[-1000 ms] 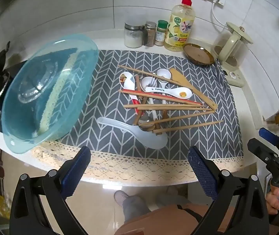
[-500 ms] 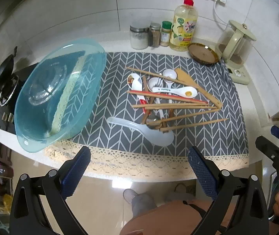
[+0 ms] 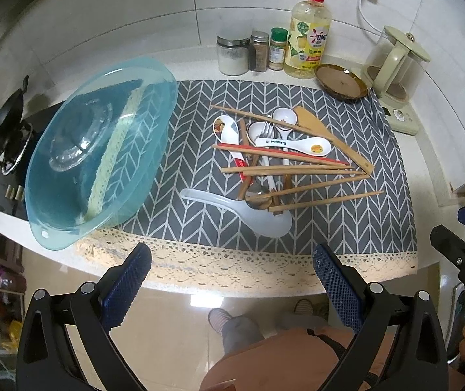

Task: Organize utensils

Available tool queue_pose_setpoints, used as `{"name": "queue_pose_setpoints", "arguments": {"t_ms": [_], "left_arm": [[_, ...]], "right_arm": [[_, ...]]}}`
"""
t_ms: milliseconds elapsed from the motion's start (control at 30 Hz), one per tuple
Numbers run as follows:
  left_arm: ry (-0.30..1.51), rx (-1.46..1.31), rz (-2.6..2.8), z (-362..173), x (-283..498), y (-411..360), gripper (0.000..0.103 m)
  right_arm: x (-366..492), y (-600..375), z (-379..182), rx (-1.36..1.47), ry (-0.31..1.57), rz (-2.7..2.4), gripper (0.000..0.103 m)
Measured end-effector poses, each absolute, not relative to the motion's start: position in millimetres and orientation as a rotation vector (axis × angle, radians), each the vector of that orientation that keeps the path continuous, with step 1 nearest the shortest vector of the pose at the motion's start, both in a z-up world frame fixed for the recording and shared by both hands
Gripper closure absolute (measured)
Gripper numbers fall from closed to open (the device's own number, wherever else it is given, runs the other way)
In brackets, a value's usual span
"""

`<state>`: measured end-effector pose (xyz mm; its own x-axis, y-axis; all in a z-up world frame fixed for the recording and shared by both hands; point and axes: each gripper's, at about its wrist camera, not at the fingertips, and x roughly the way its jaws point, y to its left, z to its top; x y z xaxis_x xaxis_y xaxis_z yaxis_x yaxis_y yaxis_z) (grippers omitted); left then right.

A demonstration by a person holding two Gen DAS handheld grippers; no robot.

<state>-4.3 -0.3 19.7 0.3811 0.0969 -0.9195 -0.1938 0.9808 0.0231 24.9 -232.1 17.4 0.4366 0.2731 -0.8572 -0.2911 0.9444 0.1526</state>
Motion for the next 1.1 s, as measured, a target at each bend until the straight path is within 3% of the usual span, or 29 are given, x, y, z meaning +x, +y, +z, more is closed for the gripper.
{"name": "queue_pose_setpoints", "arguments": {"t_ms": [1100], "left_arm": [[1.164, -0.079, 0.192, 22.3, -9.8, -1.3, 0.004]], "right_arm": [[24.0, -226.2, 19.6, -0.042, 1.070, 0.348, 0.007]]}}
